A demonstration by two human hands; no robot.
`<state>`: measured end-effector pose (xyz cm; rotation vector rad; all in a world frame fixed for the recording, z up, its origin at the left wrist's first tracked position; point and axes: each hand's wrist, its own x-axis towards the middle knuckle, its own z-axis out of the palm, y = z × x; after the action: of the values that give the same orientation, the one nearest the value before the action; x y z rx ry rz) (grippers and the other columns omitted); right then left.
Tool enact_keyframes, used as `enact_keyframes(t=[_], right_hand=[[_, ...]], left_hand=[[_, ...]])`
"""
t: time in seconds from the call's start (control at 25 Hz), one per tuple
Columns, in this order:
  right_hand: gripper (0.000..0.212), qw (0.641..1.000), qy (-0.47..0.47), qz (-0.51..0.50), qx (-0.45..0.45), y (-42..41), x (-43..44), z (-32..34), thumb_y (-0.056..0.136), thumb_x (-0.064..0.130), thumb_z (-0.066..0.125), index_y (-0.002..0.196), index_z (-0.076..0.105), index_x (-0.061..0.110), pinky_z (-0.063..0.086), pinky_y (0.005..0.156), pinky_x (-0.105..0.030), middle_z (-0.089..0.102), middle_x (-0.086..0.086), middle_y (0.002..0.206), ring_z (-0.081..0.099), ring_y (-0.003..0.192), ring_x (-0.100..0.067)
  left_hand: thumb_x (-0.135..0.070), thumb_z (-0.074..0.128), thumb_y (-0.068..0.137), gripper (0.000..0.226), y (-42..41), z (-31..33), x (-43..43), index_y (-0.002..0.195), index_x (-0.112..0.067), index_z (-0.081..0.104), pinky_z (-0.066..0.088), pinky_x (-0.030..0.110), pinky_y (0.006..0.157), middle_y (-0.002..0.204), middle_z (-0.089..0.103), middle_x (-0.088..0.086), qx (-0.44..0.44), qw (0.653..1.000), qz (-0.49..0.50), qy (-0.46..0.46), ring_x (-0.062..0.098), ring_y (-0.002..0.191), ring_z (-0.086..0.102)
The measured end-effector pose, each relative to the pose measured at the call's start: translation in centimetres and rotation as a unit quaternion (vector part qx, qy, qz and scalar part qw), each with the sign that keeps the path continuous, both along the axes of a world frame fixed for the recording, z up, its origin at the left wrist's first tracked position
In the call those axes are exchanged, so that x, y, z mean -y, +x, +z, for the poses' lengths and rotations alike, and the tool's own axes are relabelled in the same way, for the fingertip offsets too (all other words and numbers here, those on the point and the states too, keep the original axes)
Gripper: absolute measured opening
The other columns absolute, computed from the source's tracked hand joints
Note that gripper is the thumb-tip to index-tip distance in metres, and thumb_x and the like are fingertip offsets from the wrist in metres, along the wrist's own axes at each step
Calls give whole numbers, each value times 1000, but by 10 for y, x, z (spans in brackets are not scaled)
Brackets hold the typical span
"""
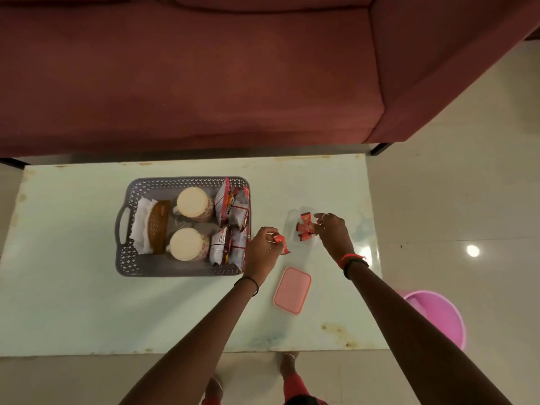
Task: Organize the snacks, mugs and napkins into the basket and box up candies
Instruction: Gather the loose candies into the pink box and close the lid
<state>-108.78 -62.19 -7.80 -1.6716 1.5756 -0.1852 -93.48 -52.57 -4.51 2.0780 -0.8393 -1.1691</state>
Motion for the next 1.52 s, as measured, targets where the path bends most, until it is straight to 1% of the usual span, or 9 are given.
enact_keyframes(t=[0.12,0.36,0.64,0.8,0.92,1.04,1.28,1.4,1.52], right_hand=[[23,999,-23,-43,5,-12,1,2,91,3,50,110,64,1,51,81,-30,67,-17,108,64,95,-26],[20,996,-7,-94,13,-39,-38,-3,93,5,48,105,64,3,52,77,-31,68,-14,102,64,88,-25],[22,998,28,24,-46,-24,-108,-14,95,8,45,110,61,7,52,85,-32,63,-11,108,58,101,-23],[73,956,15,252,-147,-2,-134,-28,88,35,61,147,23,17,27,116,-43,30,-18,150,26,140,-34],[111,912,23,340,-226,7,-138,-42,73,43,74,150,-3,23,10,114,-61,9,-25,156,9,145,-41],[118,892,1,358,-277,9,-139,-55,67,38,81,150,0,18,16,110,-66,17,-26,153,18,141,-43],[109,928,-27,251,-276,7,-139,-48,55,33,88,145,30,13,49,90,-43,52,-18,125,55,109,-32],[76,961,13,163,-222,-8,-130,-35,76,26,75,140,37,14,53,84,-30,48,-9,124,54,104,-22],[35,989,51,56,-127,-33,-111,-17,87,17,60,121,52,15,58,74,-35,58,-6,112,62,94,-21]], left_hand=[[-9,61,84,24,-9,-6,24,107,-4,59,42,2,54,93,67,10,18,1000,-8,-6,11,69,60],[-6,61,83,29,-32,-23,69,112,-2,56,51,31,87,112,63,17,31,997,-77,-6,28,104,60],[-3,53,89,32,-26,-45,64,121,-6,50,46,32,93,121,52,16,69,991,-109,25,28,113,53],[-14,54,91,39,-12,-59,55,128,-4,48,42,37,99,125,51,20,68,981,-145,112,32,116,51],[-14,54,91,36,-9,-65,54,125,-3,52,43,37,97,121,58,21,53,980,-150,120,31,114,53],[-8,53,90,31,-12,-67,54,121,-2,55,45,35,92,111,64,22,42,984,-144,97,32,108,58],[-4,51,90,30,-13,-70,54,119,-4,55,45,28,83,106,66,21,29,986,-141,84,31,101,61],[-9,54,89,37,-16,-71,54,126,-8,50,43,27,82,102,66,18,16,983,-155,95,27,98,60],[-7,54,89,47,-18,-71,52,134,-11,43,45,29,84,90,58,11,9,980,-173,103,21,87,54]])
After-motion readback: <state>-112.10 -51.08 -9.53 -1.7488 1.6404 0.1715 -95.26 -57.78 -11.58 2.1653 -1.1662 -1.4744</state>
